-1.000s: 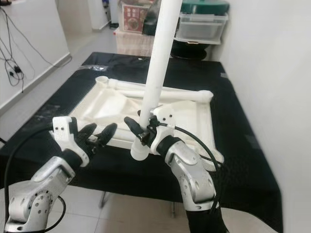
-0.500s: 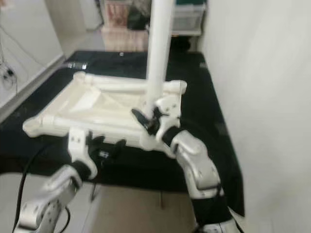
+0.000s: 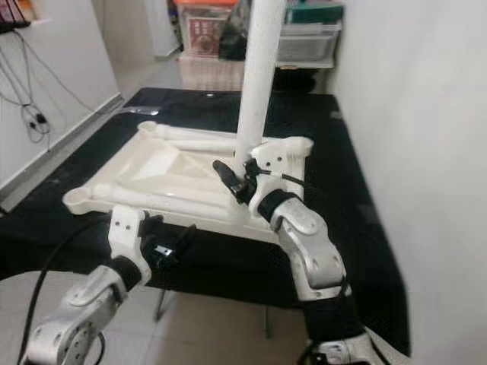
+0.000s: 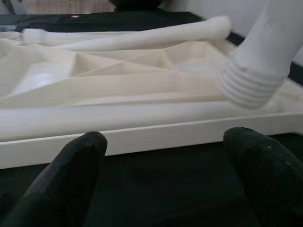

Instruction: Building children table

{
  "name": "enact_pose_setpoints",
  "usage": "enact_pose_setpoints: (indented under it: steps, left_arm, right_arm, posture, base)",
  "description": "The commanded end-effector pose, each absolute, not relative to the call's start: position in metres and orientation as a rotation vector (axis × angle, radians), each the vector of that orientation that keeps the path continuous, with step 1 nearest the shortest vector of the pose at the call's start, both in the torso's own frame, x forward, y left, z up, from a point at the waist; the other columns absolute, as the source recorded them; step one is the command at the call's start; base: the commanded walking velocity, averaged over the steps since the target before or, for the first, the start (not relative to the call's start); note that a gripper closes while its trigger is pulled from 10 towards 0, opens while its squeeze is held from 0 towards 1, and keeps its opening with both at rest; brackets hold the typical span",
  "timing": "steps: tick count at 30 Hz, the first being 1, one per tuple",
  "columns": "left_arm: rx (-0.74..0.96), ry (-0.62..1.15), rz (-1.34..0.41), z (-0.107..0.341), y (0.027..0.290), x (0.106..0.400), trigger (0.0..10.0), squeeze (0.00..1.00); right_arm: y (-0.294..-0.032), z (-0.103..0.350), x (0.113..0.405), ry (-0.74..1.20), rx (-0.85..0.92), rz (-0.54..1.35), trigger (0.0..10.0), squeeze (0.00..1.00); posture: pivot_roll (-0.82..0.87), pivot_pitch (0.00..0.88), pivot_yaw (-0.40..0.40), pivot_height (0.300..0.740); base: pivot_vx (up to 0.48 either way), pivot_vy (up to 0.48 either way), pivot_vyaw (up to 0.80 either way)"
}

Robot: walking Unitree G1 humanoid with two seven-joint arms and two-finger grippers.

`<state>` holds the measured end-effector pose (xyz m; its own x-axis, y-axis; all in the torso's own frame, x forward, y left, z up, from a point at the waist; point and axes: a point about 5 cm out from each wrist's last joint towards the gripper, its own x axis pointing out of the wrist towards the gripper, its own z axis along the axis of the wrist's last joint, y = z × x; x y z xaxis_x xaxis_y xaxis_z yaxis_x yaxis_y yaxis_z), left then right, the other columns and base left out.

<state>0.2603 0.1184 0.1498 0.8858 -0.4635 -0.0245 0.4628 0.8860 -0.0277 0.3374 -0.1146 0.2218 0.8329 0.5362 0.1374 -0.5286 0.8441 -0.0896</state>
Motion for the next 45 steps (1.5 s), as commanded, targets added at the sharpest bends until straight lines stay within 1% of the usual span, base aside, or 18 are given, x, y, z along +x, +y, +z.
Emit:
enact_pose_setpoints:
  steps: [1, 2, 3, 5, 6, 8, 10, 12, 14, 16, 17, 20, 22, 26, 33, 39, 45]
  left_arm:
    - [0.010, 0.033, -0.540, 0.148, 0.111, 0.256, 10.0, 0.00]
    - [0.054, 0.031, -0.634, 0.148, 0.104, 0.249, 10.0, 0.00]
    - [0.077, 0.031, -0.670, 0.148, 0.101, 0.247, 10.0, 0.00]
    - [0.098, 0.030, -0.696, 0.148, 0.099, 0.245, 10.0, 0.00]
    - [0.107, 0.029, -0.714, 0.148, 0.097, 0.242, 10.0, 0.00]
    - [0.130, 0.026, -0.741, 0.149, 0.096, 0.238, 10.0, 0.00]
    - [0.144, 0.025, -0.750, 0.148, 0.096, 0.237, 10.0, 0.00]
    - [0.148, 0.024, -0.755, 0.149, 0.095, 0.234, 10.0, 0.00]
    - [0.126, 0.024, -0.748, 0.150, 0.095, 0.230, 10.0, 0.00]
    - [0.120, 0.024, -0.746, 0.150, 0.095, 0.229, 10.0, 0.00]
    - [0.120, 0.017, -0.743, 0.151, 0.095, 0.228, 10.0, 0.00]
    - [0.127, 0.007, -0.739, 0.153, 0.096, 0.227, 10.0, 0.00]
    - [0.146, -0.010, -0.742, 0.155, 0.096, 0.225, 10.0, 0.00]
    - [0.164, -0.014, -0.755, 0.156, 0.096, 0.220, 10.0, 0.00]
    - [0.168, -0.009, -0.755, 0.156, 0.099, 0.214, 10.0, 0.00]
    - [0.169, -0.001, -0.755, 0.156, 0.101, 0.210, 10.0, 0.00]
    - [0.170, 0.008, -0.762, 0.156, 0.101, 0.206, 10.0, 0.00]
  right_arm:
    - [-0.135, 0.226, 0.345, -0.171, -0.054, 0.494, 10.0, 0.00]
    - [-0.150, 0.233, 0.355, -0.162, -0.040, 0.470, 10.0, 0.00]
    - [-0.156, 0.236, 0.358, -0.161, -0.029, 0.468, 10.0, 0.00]
    - [-0.160, 0.239, 0.360, -0.162, -0.018, 0.468, 10.0, 0.00]
    - [-0.166, 0.242, 0.361, -0.160, 0.001, 0.477, 10.0, 0.00]
    - [-0.177, 0.248, 0.362, -0.166, 0.017, 0.491, 10.0, 0.00]
    - [-0.181, 0.250, 0.362, -0.171, 0.016, 0.495, 10.0, 0.00]
    - [-0.195, 0.252, 0.359, -0.163, -0.018, 0.507, 10.0, 0.00]
    - [-0.207, 0.254, 0.352, -0.155, -0.040, 0.575, 10.0, 0.00]
    - [-0.210, 0.254, 0.348, -0.154, -0.045, 0.609, 10.0, 0.00]
    - [-0.217, 0.256, 0.344, -0.166, -0.059, 0.658, 10.0, 0.00]
    - [-0.223, 0.257, 0.341, -0.158, -0.068, 0.695, 10.0, 0.00]
    - [-0.235, 0.255, 0.334, -0.139, -0.115, 0.765, 10.0, 0.00]
    - [-0.245, 0.254, 0.326, -0.117, -0.134, 0.833, 10.0, 0.00]
    - [-0.253, 0.252, 0.320, -0.091, -0.135, 0.899, 10.0, 0.00]
    - [-0.267, 0.260, 0.316, -0.122, -0.113, 0.931, 10.0, 0.00]
    - [-0.274, 0.263, 0.313, -0.128, -0.119, 0.953, 10.0, 0.00]
  posture:
    - [-0.01, 0.102, -0.003, 0.740]
    - [0.00, 0.116, -0.006, 0.740]
    - [0.00, 0.120, -0.007, 0.740]
    - [0.00, 0.120, -0.007, 0.740]
    - [0.00, 0.142, -0.010, 0.740]
    - [0.01, 0.157, -0.014, 0.740]
    - [0.01, 0.157, -0.014, 0.740]
    - [0.01, 0.179, -0.013, 0.740]
    - [0.01, 0.198, -0.010, 0.740]
    - [0.01, 0.200, -0.009, 0.740]
    - [0.01, 0.209, -0.007, 0.740]
    - [0.01, 0.215, -0.004, 0.740]
    - [0.02, 0.227, 0.003, 0.740]
    - [0.02, 0.241, 0.012, 0.740]
    - [0.03, 0.257, 0.023, 0.740]
    - [0.02, 0.263, 0.027, 0.740]
    - [0.03, 0.266, 0.029, 0.740]
  base:
    - [0.000, 0.000, 0.00]
    - [0.000, 0.000, 0.00]
    - [0.000, 0.000, 0.00]
    - [0.000, 0.000, 0.00]
    - [0.000, 0.000, 0.00]
    - [0.000, 0.000, 0.00]
    - [0.000, 0.000, 0.00]
    - [0.000, 0.000, 0.00]
    - [0.000, 0.000, 0.00]
    - [0.000, 0.000, 0.00]
    - [0.000, 0.000, 0.00]
    - [0.000, 0.000, 0.00]
    - [0.000, 0.000, 0.00]
    - [0.000, 0.000, 0.00]
    - [0.000, 0.000, 0.00]
    - [0.000, 0.000, 0.00]
    - [0.000, 0.000, 0.00]
